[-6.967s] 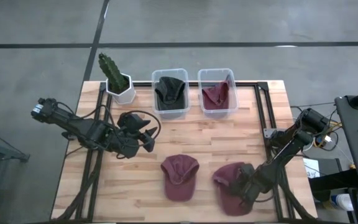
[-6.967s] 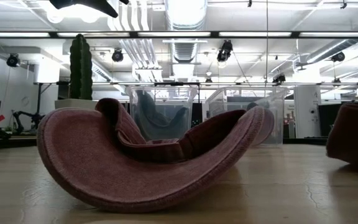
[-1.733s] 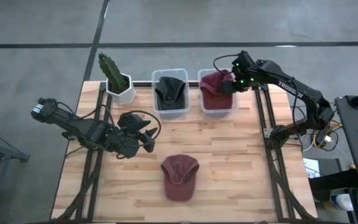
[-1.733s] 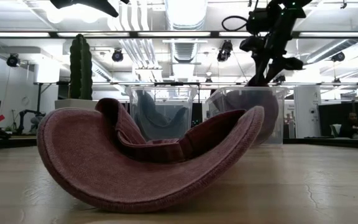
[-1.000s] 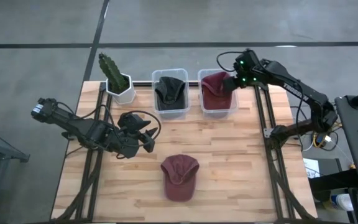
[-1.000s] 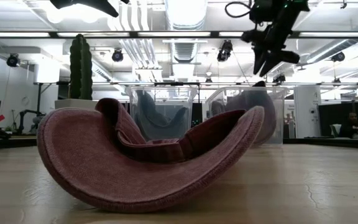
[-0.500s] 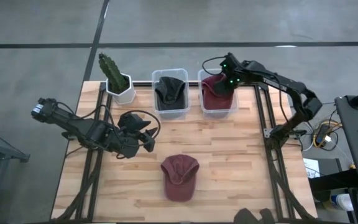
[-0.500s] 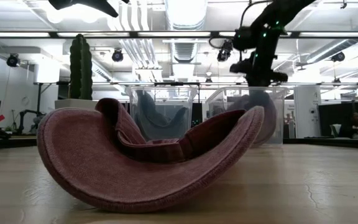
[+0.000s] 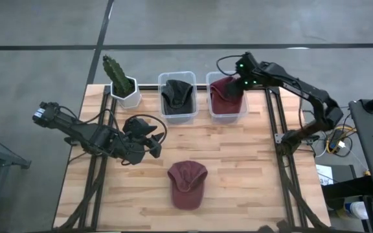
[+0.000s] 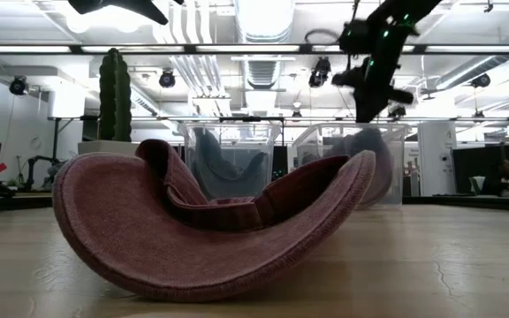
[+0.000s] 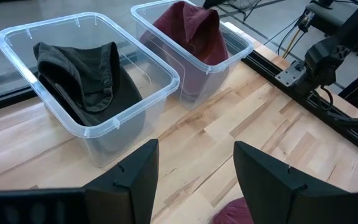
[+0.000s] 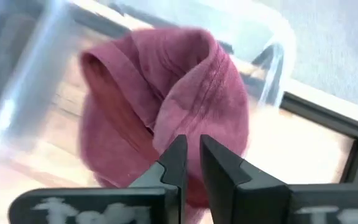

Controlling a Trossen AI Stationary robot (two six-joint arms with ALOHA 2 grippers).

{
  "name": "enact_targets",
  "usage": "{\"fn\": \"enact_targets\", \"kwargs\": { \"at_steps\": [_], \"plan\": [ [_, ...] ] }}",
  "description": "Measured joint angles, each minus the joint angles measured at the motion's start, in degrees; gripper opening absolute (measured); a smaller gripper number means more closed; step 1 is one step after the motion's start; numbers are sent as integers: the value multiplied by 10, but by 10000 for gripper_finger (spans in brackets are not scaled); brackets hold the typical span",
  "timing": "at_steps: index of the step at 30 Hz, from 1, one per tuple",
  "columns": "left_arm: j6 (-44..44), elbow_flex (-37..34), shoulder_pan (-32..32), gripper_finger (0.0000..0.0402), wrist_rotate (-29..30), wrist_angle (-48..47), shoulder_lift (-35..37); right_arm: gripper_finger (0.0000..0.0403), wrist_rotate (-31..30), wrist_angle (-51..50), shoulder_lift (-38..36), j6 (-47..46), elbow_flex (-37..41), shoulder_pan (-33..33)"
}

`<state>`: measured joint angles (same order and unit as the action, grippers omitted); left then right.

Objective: Pick & Place hat
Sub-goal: Put the right red cap into the right transparent bin, then put the maroon cap into the right transparent bin

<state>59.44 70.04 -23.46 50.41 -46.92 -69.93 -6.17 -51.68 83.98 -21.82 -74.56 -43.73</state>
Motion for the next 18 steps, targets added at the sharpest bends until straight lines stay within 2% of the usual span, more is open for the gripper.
{"fn": "enact_targets", "kwargs": {
  "at_steps": [7,18],
  "plan": [
    [-3,0,0,200,0,0,0,38,1,0,-98,-2,0,22],
    [2,0,-15,200,0,1,-17,38,1,13,-267,0,33,104]
  ]
}}
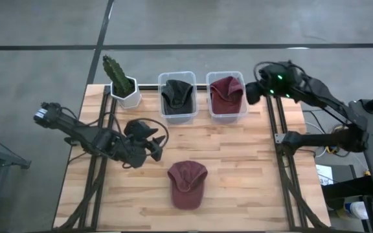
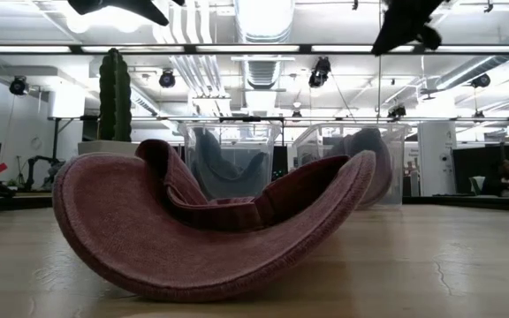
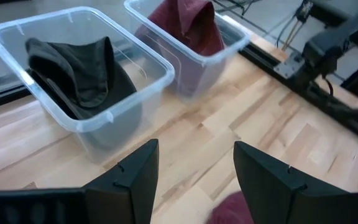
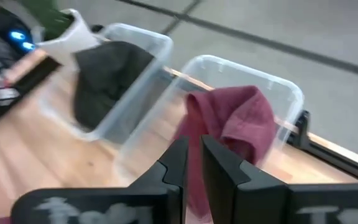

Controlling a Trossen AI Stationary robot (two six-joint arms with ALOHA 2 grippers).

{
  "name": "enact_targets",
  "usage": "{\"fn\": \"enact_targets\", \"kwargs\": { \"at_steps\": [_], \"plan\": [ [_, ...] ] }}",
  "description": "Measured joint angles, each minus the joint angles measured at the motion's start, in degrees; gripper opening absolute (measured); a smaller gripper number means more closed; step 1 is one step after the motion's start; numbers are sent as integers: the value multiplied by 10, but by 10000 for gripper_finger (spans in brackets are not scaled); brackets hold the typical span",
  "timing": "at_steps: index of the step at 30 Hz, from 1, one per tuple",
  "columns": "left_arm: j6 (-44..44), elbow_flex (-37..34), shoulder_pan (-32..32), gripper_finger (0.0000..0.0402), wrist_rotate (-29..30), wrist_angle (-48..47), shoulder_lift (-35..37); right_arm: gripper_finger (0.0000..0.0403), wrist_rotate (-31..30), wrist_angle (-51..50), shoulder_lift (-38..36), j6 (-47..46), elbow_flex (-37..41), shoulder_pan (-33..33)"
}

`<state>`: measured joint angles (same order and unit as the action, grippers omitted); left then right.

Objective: Pick & Place hat
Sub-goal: Put the maroon cap into the right transparent bin

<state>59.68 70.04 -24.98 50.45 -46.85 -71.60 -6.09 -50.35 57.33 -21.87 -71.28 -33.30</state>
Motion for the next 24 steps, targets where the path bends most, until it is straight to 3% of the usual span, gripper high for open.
{"fn": "enact_targets", "kwargs": {
  "at_steps": [17,24],
  "plan": [
    [29,0,-53,200,-7,24,-108,38,5,203,-332,-55,283,120],
    [103,0,-54,200,-132,42,-135,38,9,271,-410,-77,367,125]
  ]
}}
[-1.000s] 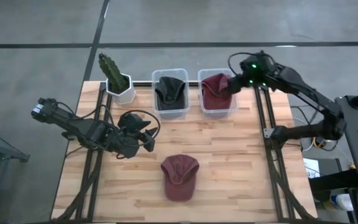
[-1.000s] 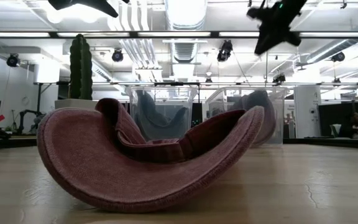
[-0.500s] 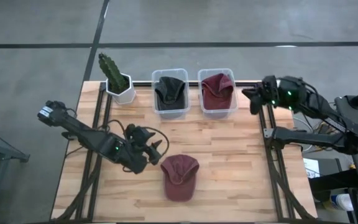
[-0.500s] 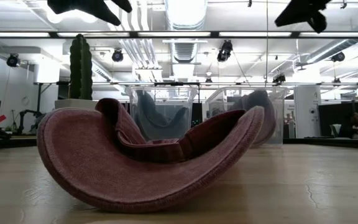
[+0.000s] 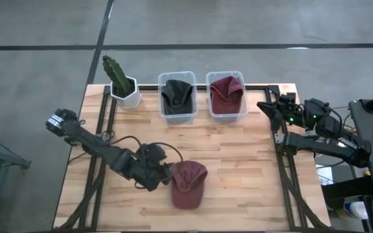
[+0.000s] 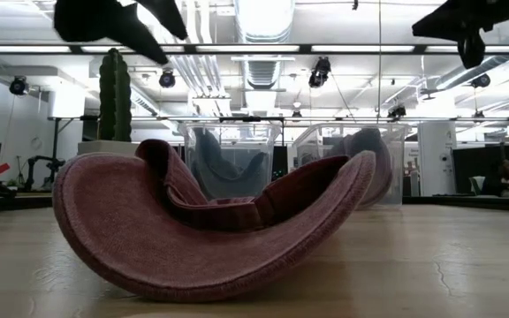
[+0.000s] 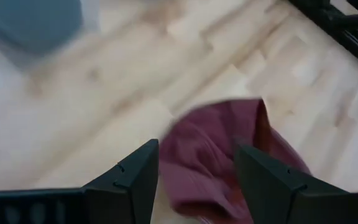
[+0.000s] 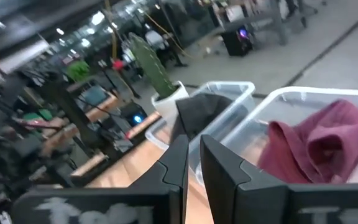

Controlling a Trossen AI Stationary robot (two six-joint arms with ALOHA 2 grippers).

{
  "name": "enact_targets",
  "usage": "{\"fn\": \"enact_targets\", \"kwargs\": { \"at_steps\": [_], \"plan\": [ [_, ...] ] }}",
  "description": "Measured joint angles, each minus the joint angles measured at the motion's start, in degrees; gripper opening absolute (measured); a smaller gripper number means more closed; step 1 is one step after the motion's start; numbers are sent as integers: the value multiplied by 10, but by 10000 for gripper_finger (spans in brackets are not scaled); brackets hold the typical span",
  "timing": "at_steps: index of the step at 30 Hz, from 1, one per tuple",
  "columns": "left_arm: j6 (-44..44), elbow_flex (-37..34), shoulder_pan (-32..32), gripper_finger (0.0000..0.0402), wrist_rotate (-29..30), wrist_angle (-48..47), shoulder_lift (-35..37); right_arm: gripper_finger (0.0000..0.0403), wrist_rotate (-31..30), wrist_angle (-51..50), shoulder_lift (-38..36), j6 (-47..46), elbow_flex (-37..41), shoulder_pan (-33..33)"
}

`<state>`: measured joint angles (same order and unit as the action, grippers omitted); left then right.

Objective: Pick & Place hat
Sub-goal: Put the maroon cap into the right transparent bin

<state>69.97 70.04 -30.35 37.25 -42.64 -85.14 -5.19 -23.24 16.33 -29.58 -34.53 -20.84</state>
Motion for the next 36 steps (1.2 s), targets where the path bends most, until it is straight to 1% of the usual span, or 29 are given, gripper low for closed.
{"fn": "enact_targets", "kwargs": {
  "at_steps": [3,5,7,11,16,20,24,30,32,36],
  "plan": [
    [49,0,-4,200,-34,10,-12,38,17,45,-21,9,33,0],
    [63,0,-6,200,-47,23,-21,38,39,78,-31,16,57,0],
    [69,0,-10,200,-50,34,-28,38,63,109,-39,26,79,0],
    [71,0,-15,200,-50,70,-38,38,97,139,-46,31,111,0],
    [71,0,-22,200,-50,111,-43,38,103,140,-47,37,134,0],
    [83,0,-27,200,-50,129,-47,38,117,163,-47,40,156,0],
    [133,0,-28,200,-59,127,-53,38,127,168,-47,41,171,0],
    [228,0,-28,200,-111,127,-66,38,132,168,-47,38,183,0],
    [248,0,-28,200,-125,128,-70,38,132,168,-47,38,186,0],
    [282,0,-29,200,-127,131,-77,38,132,168,-47,37,188,0]
  ]
}}
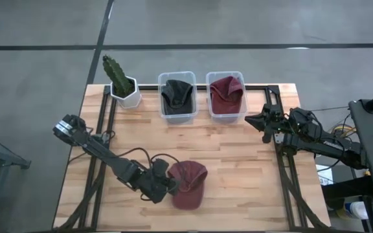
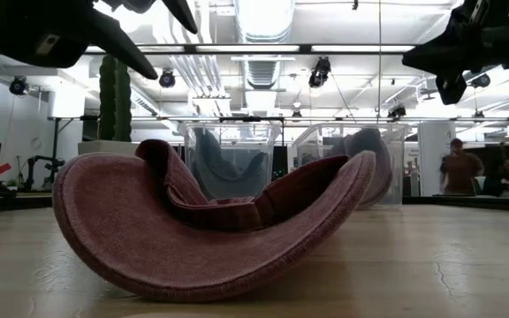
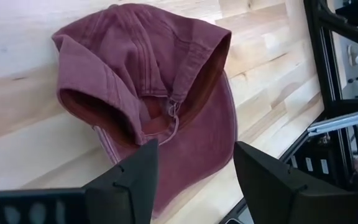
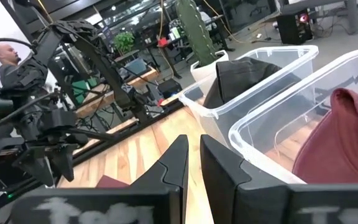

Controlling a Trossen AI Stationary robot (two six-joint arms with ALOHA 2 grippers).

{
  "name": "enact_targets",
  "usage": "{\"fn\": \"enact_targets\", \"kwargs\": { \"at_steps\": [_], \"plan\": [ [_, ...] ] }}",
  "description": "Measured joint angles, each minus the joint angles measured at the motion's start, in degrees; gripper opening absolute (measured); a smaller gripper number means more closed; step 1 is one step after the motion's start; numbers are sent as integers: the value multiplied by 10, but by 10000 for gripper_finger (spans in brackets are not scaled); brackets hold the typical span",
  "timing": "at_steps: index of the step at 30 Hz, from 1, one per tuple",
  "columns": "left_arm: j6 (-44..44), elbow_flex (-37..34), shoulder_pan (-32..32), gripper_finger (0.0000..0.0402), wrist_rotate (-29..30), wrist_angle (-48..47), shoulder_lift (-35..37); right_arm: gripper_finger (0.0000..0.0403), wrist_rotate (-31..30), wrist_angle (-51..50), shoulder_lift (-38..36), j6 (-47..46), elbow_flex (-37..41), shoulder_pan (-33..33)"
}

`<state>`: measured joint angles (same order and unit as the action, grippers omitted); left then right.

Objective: Pick & Place hat
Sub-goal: Put the maroon cap into the right transparent bin

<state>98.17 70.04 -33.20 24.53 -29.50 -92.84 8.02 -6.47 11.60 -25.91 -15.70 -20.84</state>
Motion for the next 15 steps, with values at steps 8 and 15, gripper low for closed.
{"fn": "enact_targets", "kwargs": {
  "at_steps": [8,15],
  "plan": [
    [13,0,0,200,1,-1,-2,38,0,0,0,0,0,0],
    [14,0,0,200,-12,-20,-2,38,0,0,0,0,0,0]
  ]
}}
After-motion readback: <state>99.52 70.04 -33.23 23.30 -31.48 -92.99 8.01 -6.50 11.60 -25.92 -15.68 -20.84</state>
